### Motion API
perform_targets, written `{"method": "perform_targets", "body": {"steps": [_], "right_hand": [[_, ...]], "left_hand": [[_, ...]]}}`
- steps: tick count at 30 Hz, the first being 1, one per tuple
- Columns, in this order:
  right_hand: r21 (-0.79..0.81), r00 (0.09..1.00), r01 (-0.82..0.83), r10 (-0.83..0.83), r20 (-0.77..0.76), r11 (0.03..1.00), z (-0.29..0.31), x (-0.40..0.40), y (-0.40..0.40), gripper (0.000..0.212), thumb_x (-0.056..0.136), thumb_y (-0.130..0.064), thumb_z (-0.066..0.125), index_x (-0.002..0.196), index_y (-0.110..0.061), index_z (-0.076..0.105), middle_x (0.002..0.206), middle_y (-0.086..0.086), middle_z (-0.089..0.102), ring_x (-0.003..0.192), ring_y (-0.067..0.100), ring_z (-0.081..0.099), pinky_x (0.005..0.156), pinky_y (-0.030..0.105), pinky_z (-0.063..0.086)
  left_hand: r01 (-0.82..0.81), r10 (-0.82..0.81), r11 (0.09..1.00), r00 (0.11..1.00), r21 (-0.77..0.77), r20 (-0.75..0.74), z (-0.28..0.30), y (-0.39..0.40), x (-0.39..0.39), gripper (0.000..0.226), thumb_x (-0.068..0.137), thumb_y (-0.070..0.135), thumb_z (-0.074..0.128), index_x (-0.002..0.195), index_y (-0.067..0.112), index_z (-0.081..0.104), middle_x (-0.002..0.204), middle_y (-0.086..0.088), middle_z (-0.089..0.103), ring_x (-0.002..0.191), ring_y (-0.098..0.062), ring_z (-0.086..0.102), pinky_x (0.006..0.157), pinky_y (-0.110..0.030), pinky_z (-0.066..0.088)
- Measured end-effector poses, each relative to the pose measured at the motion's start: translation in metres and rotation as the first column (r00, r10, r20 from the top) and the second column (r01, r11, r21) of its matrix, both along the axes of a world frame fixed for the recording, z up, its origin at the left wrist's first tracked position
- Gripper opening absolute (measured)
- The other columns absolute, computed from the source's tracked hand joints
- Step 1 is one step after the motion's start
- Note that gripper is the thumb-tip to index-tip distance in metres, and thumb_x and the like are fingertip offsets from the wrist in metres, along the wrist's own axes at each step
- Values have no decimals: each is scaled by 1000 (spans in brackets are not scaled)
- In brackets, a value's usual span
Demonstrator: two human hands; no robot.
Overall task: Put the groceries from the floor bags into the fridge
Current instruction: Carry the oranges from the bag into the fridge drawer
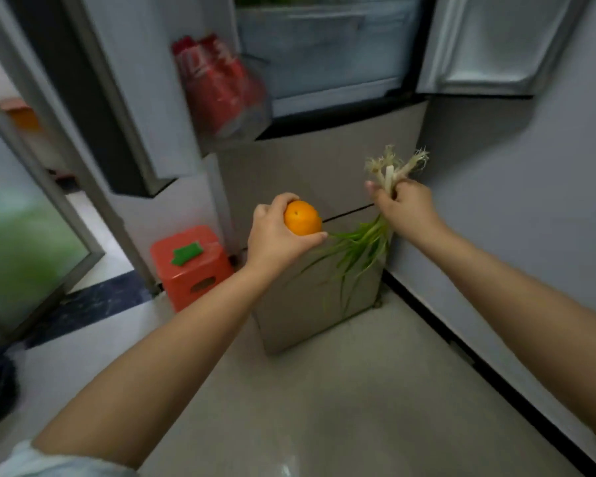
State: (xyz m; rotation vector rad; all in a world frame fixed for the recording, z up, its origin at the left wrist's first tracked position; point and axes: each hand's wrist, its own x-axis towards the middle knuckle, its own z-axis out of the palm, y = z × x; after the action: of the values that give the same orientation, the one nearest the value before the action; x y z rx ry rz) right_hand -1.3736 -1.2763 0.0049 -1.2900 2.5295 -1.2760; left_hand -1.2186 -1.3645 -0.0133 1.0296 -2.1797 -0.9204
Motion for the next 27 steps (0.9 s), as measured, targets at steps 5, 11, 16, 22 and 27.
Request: {"method": "perform_targets", "body": {"steps": [5,11,16,22,27], "right_hand": [[-154,996,35,-21,88,987,48,-116,-32,45,90,-37,52,55,-11,43,37,0,48,51,17,59,56,26,45],[-411,973,52,46,226,910,91,-213,-103,40,91,-33,51,61,-8,51,39,1,48,22,0,45,29,11,35],[-596,939,62,157,308,801,132,-273,-186,38,92,-30,50,58,-15,43,46,3,46,20,0,41,26,10,29],[-710,876,38,318,362,703,204,-330,-288,37,91,-28,53,59,-14,44,53,3,45,23,2,45,27,12,36],[-724,751,-85,521,405,685,259,-362,-367,33,91,-23,55,62,-12,44,61,5,47,40,11,55,30,15,45]], "left_hand": [[-40,35,997,996,-65,-82,56,-27,-111,73,71,26,79,133,22,40,133,-9,36,115,-24,47,86,-23,34],[-168,156,985,967,-45,-200,105,-91,-207,81,71,25,79,137,18,34,138,-10,35,121,-27,46,99,-32,40],[-267,249,962,944,-57,-217,149,-166,-284,75,74,30,76,136,18,37,137,-10,35,117,-31,50,95,-37,43],[-399,328,896,891,-196,-314,228,-263,-350,75,75,32,75,137,19,35,139,-10,33,120,-32,48,95,-36,43],[-496,442,792,868,-357,-224,281,-329,-369,71,76,32,73,135,15,37,138,-13,34,124,-36,46,100,-39,41]]}}
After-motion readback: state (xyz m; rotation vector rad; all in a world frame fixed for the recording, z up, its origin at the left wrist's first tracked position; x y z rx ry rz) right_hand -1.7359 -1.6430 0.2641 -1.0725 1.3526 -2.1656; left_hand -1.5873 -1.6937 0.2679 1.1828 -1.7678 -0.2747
